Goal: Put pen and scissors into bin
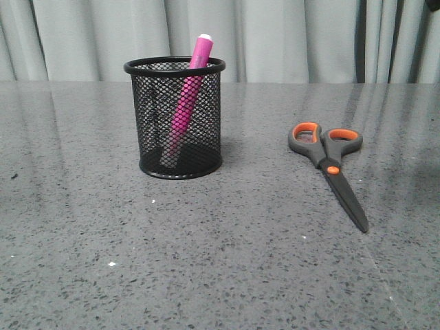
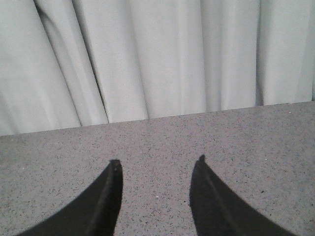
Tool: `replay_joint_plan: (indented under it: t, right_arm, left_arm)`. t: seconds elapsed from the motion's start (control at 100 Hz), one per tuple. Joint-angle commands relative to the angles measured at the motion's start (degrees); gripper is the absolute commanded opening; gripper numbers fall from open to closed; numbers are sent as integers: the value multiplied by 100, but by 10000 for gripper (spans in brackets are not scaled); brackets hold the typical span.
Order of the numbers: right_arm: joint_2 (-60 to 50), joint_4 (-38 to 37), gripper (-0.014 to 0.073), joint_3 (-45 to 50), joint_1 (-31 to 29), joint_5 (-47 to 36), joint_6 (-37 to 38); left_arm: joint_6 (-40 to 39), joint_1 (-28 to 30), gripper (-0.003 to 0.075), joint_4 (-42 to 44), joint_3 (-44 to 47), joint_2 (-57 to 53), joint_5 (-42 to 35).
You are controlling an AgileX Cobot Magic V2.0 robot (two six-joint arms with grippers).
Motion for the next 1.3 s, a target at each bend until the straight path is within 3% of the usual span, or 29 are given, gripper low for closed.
replay_joint_plan:
  t: [0.0,0.18,0.41,0.61,0.79,1.29]
  right_arm:
    - [-46,-620,286,-192,224,-356,540]
    - [14,-2528,286,-374,892,-321,2110]
    - [790,-3412,286,-1055,1798,242,2700]
    - [1511,-3498,297,-1120,1977,257,3169]
    - [1897,-3382,407,-1120,1977,70,3253]
    - [2735,-3424,402,-1120,2064,-555,3743]
  left_arm:
    - [-20,20,293,-36,-145,-18,-462]
    - [-20,20,293,-46,-145,-18,-474]
    - [-20,20,293,-46,-145,-18,-474]
    - [-20,20,293,-46,-145,-18,-487]
    - [-20,20,293,-72,-145,-18,-508]
    - [-20,20,293,-130,-145,-18,-516]
